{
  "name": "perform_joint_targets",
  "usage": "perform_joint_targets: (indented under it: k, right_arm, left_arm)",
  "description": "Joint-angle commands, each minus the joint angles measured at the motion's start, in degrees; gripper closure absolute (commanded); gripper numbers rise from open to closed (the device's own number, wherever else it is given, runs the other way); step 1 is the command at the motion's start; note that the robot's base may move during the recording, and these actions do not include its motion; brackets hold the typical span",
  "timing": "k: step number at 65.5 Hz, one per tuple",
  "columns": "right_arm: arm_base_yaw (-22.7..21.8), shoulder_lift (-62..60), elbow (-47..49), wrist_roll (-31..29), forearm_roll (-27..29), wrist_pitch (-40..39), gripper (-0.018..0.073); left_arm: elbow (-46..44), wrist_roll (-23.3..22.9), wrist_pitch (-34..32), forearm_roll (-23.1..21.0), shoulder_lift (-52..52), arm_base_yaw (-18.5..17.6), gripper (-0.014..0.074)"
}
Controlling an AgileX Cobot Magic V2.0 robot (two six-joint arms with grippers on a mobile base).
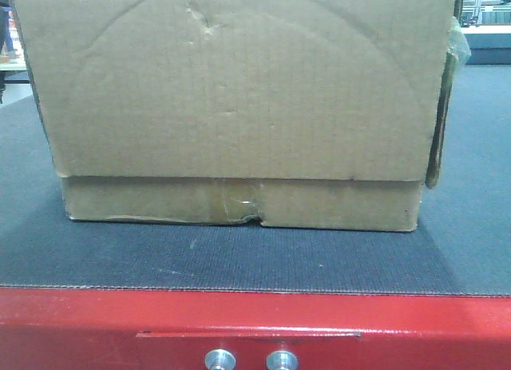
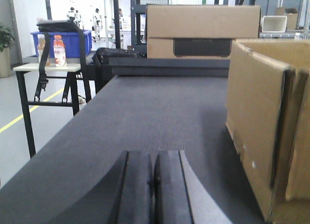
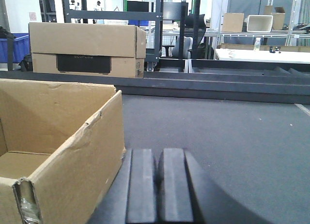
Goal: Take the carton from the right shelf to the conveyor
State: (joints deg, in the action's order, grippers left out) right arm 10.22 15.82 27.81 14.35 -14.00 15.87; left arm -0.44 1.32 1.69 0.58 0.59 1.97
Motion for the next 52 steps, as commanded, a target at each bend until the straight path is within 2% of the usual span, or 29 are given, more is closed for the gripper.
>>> perform_joint_targets:
  k: [1, 52]
  right_arm:
    - [-0.35, -0.33, -0.10, -0.39, -0.69, -1.29, 0.0629]
    - [-0.35, -0.43, -0.10, -0.39, -0.69, -1.27, 0.0629]
  left_arm:
    - [0.44, 0.27, 0.11, -0.58, -0.59, 0.06, 0.0584]
    - [0.44, 0.27, -0.12, -0.58, -0.59, 0.06, 0.0584]
